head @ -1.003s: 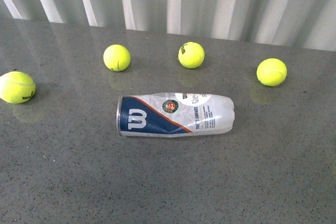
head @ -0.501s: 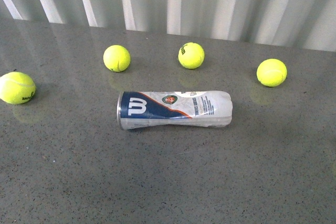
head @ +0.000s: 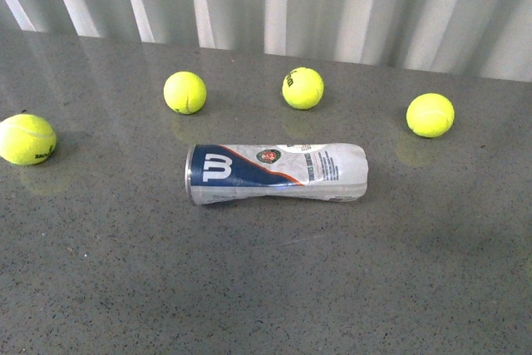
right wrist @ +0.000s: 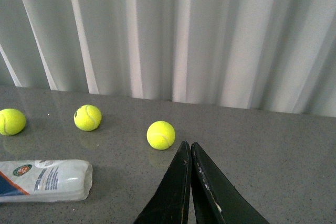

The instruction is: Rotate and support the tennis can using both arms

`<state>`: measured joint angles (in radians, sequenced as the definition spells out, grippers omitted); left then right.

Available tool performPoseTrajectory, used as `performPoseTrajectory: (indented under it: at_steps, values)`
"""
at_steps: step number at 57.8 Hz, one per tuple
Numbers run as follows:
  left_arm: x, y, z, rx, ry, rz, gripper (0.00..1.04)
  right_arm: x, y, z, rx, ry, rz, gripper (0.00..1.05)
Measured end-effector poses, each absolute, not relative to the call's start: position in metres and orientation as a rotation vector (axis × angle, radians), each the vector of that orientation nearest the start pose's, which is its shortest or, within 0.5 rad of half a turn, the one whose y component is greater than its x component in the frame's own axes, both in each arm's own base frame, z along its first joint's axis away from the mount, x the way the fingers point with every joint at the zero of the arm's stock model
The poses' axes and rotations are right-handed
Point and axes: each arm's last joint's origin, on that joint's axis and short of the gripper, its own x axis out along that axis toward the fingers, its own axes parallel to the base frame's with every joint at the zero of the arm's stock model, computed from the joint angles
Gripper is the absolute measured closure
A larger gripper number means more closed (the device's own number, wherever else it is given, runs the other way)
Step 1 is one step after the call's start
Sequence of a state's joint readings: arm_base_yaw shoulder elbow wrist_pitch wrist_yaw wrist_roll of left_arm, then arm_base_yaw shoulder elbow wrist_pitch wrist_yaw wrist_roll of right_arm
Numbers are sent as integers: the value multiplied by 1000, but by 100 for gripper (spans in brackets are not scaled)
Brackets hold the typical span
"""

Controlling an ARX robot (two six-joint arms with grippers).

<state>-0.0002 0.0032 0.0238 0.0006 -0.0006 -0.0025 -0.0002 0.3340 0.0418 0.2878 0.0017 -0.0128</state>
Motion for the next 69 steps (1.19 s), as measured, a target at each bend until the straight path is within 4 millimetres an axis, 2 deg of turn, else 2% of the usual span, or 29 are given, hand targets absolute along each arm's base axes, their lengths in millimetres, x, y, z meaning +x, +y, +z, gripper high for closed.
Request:
performPoseTrajectory:
  at_steps: [11, 51, 54, 64, 69]
  values:
    - [96, 0, 171, -2, -21, 0, 7, 115, 0, 168, -13, -3, -2, 101]
    - [96, 0, 171, -2, -22, 0, 7, 98, 0, 165, -11, -1, -1, 101]
    - [96, 0, 172, -2, -22, 0, 7, 98, 0, 165, -11, -1, -1, 94]
    - [96, 0, 172, -2, -23, 0, 7, 98, 0, 165, -11, -1, -1, 50]
    - [96, 0, 172, -2, -23, 0, 7, 98, 0, 165, -10, -1, -1, 33]
